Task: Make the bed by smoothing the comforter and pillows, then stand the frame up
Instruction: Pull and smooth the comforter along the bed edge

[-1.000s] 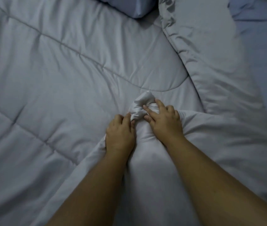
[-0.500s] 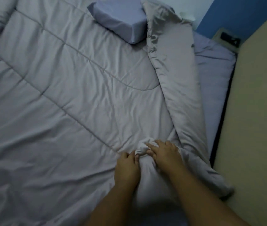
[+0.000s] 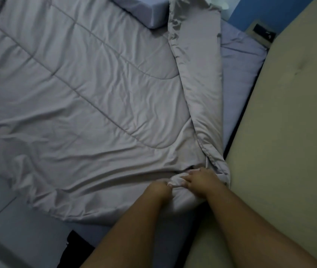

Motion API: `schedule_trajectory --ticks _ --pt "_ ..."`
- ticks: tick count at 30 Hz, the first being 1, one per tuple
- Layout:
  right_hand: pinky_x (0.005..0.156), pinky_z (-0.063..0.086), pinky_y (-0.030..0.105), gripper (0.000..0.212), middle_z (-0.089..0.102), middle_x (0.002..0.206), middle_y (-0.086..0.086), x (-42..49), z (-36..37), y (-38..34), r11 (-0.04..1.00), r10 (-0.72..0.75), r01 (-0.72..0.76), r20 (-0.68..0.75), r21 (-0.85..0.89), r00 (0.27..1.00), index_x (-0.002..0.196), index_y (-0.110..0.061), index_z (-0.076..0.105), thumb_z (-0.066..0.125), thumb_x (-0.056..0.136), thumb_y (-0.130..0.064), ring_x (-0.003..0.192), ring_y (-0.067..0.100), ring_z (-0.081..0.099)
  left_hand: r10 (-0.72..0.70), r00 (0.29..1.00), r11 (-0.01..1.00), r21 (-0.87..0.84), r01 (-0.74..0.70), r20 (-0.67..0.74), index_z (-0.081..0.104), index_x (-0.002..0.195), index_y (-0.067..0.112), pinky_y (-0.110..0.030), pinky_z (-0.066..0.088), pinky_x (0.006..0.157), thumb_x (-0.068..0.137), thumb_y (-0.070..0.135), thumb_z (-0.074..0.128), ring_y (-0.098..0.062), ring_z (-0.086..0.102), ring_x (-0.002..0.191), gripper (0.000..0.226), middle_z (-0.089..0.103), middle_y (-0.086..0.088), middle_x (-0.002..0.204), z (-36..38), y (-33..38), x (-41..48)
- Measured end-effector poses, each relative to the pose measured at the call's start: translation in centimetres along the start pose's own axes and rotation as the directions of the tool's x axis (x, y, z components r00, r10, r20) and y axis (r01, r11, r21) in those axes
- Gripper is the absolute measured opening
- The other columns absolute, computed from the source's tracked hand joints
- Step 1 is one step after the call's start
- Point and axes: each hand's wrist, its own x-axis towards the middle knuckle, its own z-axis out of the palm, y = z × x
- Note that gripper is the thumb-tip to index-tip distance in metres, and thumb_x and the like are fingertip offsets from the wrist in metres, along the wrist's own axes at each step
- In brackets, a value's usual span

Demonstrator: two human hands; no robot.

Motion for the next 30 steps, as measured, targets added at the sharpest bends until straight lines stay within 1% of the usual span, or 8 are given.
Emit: schedule_trajectory --ticks 4,10,13,16,20,24,28,30 --pt "0.108 0.020 0.045 0.044 0.034 0.150 0.004 -0.4 3.1 0.1 0.999 -0.028 0.033 0.128 -0.032 0.991 0.134 -0.048 0.038 0.026 0.093 -0.059 0.133 0.035 0.030 0.001 0.995 0.996 0.089 -0.009 0.098 0.027 0.147 0.011 -0.039 0.025 0.115 0.102 0.035 0.026 -0.033 0.030 0.139 0.051 0.028 -0.015 0.154 2.4 -0.7 1.1" --pt "0.109 0.022 0.045 0.043 0.018 0.157 -0.002 -0.3 5.9 0.7 0.997 -0.011 -0.008 0.246 0.077 0.969 0.126 -0.056 0.044 0.047 0.083 -0.061 0.136 0.038 0.022 0.023 0.992 0.994 0.107 -0.010 -0.125 0.012 0.150 0.032 -0.043 0.012 0.116 0.099 0.045 0.022 -0.034 0.007 0.145 0.054 0.005 0.005 0.160 3.6 -2.3 4.6" --pt "0.096 0.039 0.039 0.041 0.045 0.140 -0.002 0.3 6.4 0.4 0.976 0.035 -0.046 0.054 0.211 0.998 0.116 -0.044 0.056 0.047 0.081 -0.061 0.119 0.032 0.046 0.057 0.985 0.982 0.189 -0.026 -0.163 0.007 0.150 0.034 -0.045 0.006 0.118 0.099 0.046 0.023 -0.035 0.002 0.146 0.055 0.001 0.006 0.161 3.8 -2.2 5.5" --pt "0.093 0.045 0.038 0.039 0.055 0.130 0.006 1.7 6.9 0.4 0.909 0.147 -0.081 -0.133 0.409 0.980 0.126 -0.036 0.046 0.048 0.088 -0.045 0.113 0.030 0.054 0.143 0.967 0.948 0.311 -0.072 -0.211 0.000 0.150 0.034 -0.045 -0.001 0.119 0.099 0.047 0.022 -0.035 -0.001 0.146 0.058 -0.002 0.006 0.161 4.0 -2.6 6.4" --pt "0.096 0.045 0.034 0.047 0.057 0.130 0.007 2.7 7.2 0.5 0.927 -0.025 -0.037 0.161 0.374 0.987 0.130 -0.030 0.050 0.059 0.084 -0.030 0.113 0.027 0.056 0.183 0.965 0.927 0.360 -0.105 -0.190 -0.003 0.150 0.032 -0.045 -0.007 0.117 0.100 0.044 0.022 -0.031 -0.010 0.147 0.058 -0.006 0.006 0.161 4.3 -3.0 7.1" --pt "0.094 0.046 0.028 0.056 0.059 0.127 0.003 2.0 7.5 -0.6 0.906 -0.175 -0.049 0.477 0.420 0.861 0.128 -0.029 0.054 0.073 0.076 -0.019 0.110 0.023 0.058 0.179 0.971 0.924 0.366 -0.111 -0.157 -0.003 0.151 0.030 -0.043 -0.005 0.119 0.101 0.043 0.020 -0.029 -0.013 0.146 0.057 -0.012 0.007 0.160 4.4 -3.2 7.1" --pt "0.106 0.036 0.036 0.062 0.045 0.142 0.003 0.4 9.8 -3.2 0.940 -0.274 0.069 0.616 0.334 0.739 0.135 -0.030 0.045 0.072 0.079 -0.028 0.125 0.027 0.045 0.172 0.976 0.922 0.370 -0.112 -0.132 -0.004 0.150 0.032 -0.042 0.000 0.117 0.101 0.043 0.020 -0.029 -0.007 0.147 0.056 -0.011 0.011 0.160 4.7 -3.3 7.0" --pt "0.103 0.035 0.035 0.063 0.042 0.144 0.004 -0.4 11.0 -4.4 0.937 -0.307 0.108 0.642 0.331 0.702 0.138 -0.028 0.041 0.069 0.082 -0.028 0.126 0.028 0.043 0.171 0.977 0.919 0.379 -0.110 -0.130 -0.003 0.150 0.032 -0.043 0.002 0.117 0.100 0.043 0.021 -0.031 -0.005 0.147 0.057 -0.008 0.011 0.160 4.9 -3.5 7.0"
